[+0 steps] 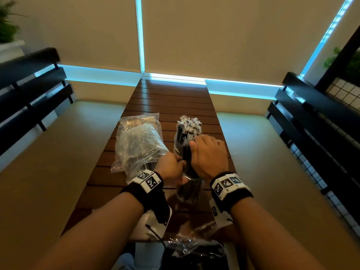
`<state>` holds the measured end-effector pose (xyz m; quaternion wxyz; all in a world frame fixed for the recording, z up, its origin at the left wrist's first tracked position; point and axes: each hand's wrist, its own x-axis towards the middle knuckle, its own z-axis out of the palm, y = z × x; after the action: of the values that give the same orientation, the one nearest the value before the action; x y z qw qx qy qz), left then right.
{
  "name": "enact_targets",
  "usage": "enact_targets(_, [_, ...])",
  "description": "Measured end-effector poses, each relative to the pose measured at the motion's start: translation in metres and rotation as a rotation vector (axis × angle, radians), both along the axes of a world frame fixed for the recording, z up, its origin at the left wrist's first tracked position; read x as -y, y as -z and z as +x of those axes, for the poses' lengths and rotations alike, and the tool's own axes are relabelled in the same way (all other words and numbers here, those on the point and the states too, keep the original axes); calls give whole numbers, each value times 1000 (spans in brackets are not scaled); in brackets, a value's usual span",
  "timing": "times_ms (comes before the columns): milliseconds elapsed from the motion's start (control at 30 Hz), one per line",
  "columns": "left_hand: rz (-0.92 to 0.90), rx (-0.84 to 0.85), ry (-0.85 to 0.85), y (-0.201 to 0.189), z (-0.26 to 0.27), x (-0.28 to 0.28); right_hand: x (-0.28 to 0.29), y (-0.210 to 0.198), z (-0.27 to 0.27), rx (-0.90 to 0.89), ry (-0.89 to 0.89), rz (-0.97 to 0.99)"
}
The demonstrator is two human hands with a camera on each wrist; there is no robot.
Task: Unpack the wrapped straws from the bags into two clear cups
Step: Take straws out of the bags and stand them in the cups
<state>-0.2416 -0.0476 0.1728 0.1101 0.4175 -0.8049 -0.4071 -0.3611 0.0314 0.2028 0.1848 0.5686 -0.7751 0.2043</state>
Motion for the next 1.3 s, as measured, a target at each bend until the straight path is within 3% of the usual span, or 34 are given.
enact_targets(167, [39, -16, -34, -5, 0, -10, -11, 14, 3, 8, 74, 191])
enact_targets(367, [20, -45, -55, -14, 4, -21, -13, -1, 6, 66, 102, 359])
enact_targets(433, [-11, 10, -2, -21, 11, -15, -15, -15, 11, 115, 114, 290])
enact_targets(533, [-37, 8, 42, -31, 23, -1, -13, -39, 27, 52, 58, -25])
enact_targets(633, [-327, 157, 32, -29, 39, 25, -2, -46, 50, -97, -212, -176])
enact_targets(733, [-477, 410, 3, -13, 60, 48, 14, -34, 74, -163, -418, 68])
enact_targets(867, [-432, 605, -37, 7, 85, 63, 30, -11, 98, -80, -420, 580])
enact_targets(933, [-409, 592, -68, 16, 90, 69, 40, 3, 105, -38, -387, 737])
enact_targets(1067, [-331, 443, -117, 20, 94, 78, 69, 36, 106, 83, -297, 825])
enact_targets(1233, [-207, 273, -66, 12, 104, 90, 122, 86, 97, 221, -214, 674])
enact_targets(1300, [-193, 251, -32, 10, 108, 94, 136, 90, 98, 196, -213, 605])
